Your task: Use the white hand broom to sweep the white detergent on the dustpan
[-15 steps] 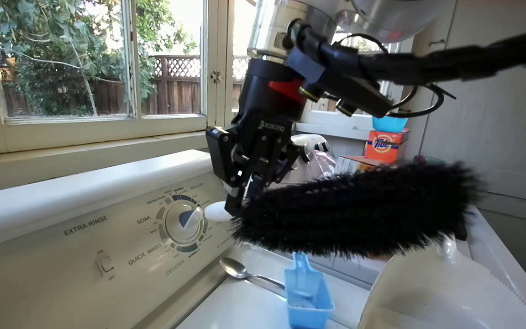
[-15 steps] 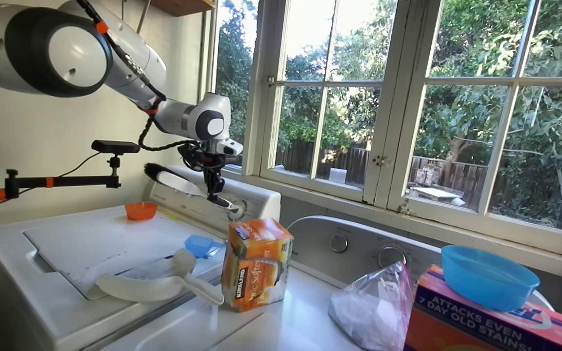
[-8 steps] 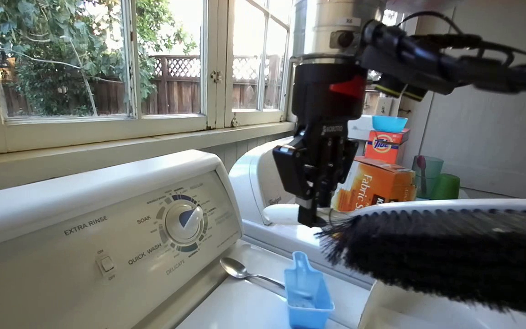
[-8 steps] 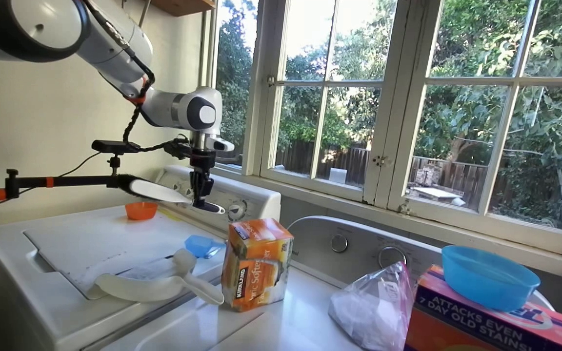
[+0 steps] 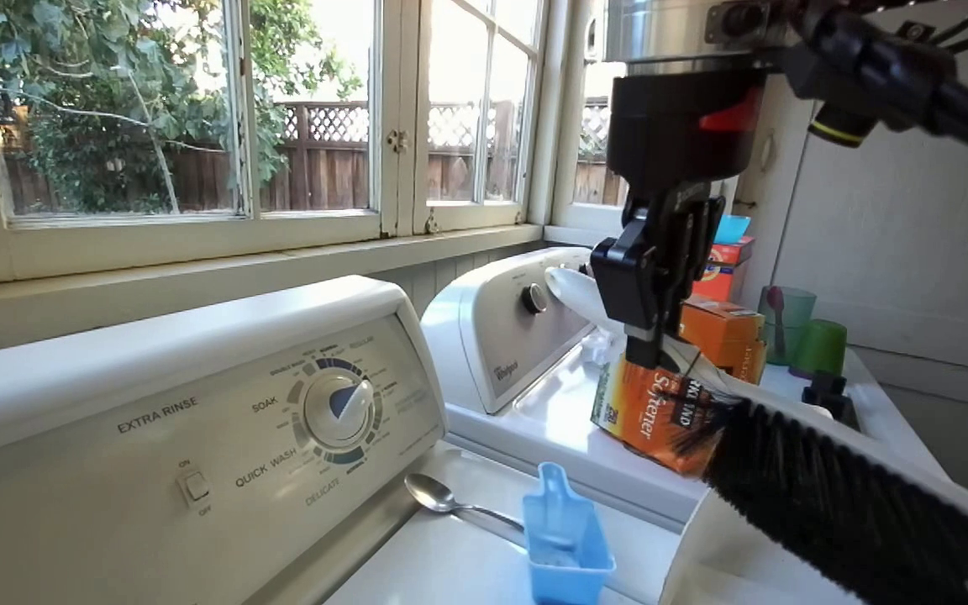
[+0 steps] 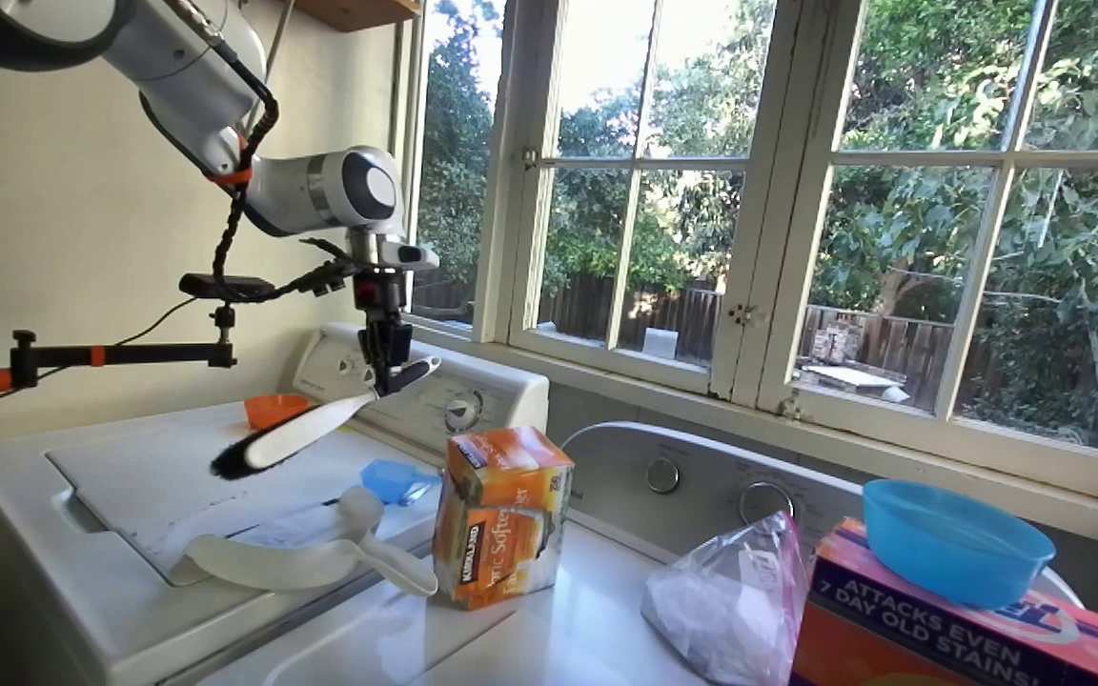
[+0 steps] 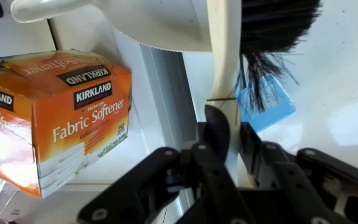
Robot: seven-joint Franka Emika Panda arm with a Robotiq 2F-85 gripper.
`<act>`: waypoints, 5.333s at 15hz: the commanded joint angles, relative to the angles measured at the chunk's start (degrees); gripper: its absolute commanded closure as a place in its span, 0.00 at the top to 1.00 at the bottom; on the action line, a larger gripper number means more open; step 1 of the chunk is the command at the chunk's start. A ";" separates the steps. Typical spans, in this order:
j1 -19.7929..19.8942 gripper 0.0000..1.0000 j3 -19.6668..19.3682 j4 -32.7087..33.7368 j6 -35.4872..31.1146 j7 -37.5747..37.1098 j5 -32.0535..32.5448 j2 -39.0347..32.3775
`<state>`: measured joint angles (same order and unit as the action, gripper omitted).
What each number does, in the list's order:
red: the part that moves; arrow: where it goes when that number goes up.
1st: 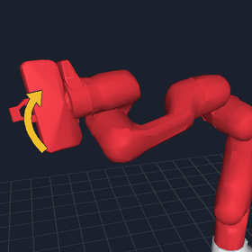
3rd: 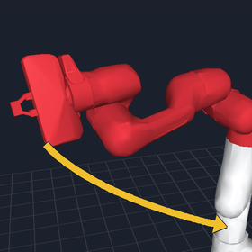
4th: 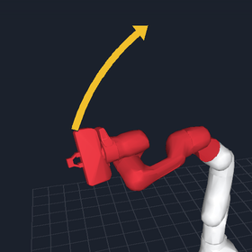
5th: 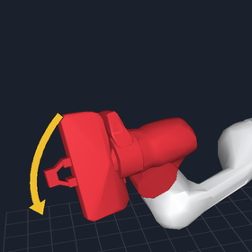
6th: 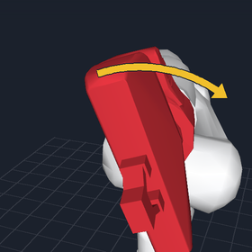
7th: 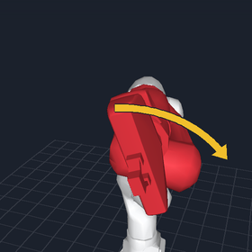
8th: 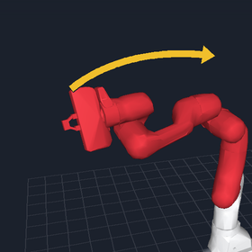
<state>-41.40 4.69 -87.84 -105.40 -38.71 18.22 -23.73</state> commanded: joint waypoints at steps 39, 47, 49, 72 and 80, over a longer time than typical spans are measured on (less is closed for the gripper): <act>2.48 0.07 6.81 1.25 8.12 3.34 -9.55 -3.70; 2.39 0.28 7.28 0.40 9.92 6.18 -8.98 -3.27; 2.48 0.28 7.42 -0.31 9.89 6.41 -8.95 -2.43; -1.47 0.07 6.50 -5.06 21.36 -20.25 0.08 -4.20; -2.12 0.28 6.44 -4.96 19.16 -26.37 2.27 -5.50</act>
<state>-43.53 11.08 -93.27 -86.57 -65.13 20.45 -28.99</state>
